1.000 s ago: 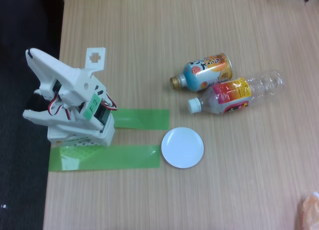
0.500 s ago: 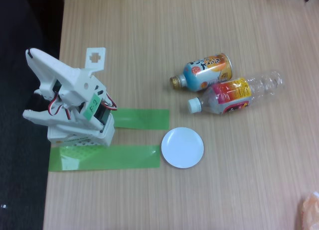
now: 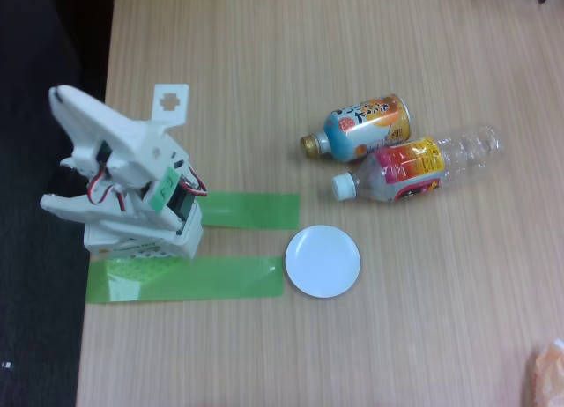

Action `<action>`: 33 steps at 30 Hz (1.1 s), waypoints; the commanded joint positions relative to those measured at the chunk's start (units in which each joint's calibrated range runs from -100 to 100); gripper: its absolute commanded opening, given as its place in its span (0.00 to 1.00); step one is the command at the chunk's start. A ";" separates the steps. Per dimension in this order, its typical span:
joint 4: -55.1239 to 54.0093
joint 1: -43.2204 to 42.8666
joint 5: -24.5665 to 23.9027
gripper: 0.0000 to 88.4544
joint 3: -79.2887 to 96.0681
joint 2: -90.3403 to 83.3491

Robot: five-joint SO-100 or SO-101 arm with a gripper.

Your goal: Pick up the plastic bottle and stand it up on the white place

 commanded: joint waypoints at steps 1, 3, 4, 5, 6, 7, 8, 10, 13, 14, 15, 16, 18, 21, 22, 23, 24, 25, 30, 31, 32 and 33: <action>21.58 0.30 0.34 0.02 -13.04 0.67; 40.46 0.30 0.34 0.02 -24.63 0.75; 49.90 0.23 0.29 0.02 -30.24 0.84; 59.35 0.16 0.29 0.02 -35.59 1.17; 68.02 0.16 0.24 0.02 -40.93 1.93; 75.23 0.16 0.24 0.02 -46.00 3.27; 81.06 0.16 0.24 0.02 -50.80 5.12; 88.44 0.16 0.24 0.06 -58.67 10.92; 89.30 0.30 0.50 0.16 -68.27 22.68; 88.96 0.30 1.23 0.20 -71.62 27.05; 88.62 0.30 2.49 0.23 -74.97 31.33; 88.53 0.08 3.86 0.25 -78.59 35.70; 89.22 -0.22 6.74 0.27 -84.93 43.43; 90.08 -0.29 14.30 0.27 -88.91 53.00; 90.42 -0.36 17.50 0.27 -89.09 55.60; 90.50 -0.96 20.60 0.27 -88.46 57.54; 90.59 -2.29 23.33 0.27 -88.10 59.47; 90.59 -3.99 26.00 0.27 -87.46 61.15; 90.85 -11.84 33.98 0.27 -82.21 66.02; 92.05 -13.10 35.13 0.27 -80.77 66.27; 94.45 -14.29 36.03 0.27 -79.41 66.36; 97.97 -15.18 36.66 0.27 -78.59 66.44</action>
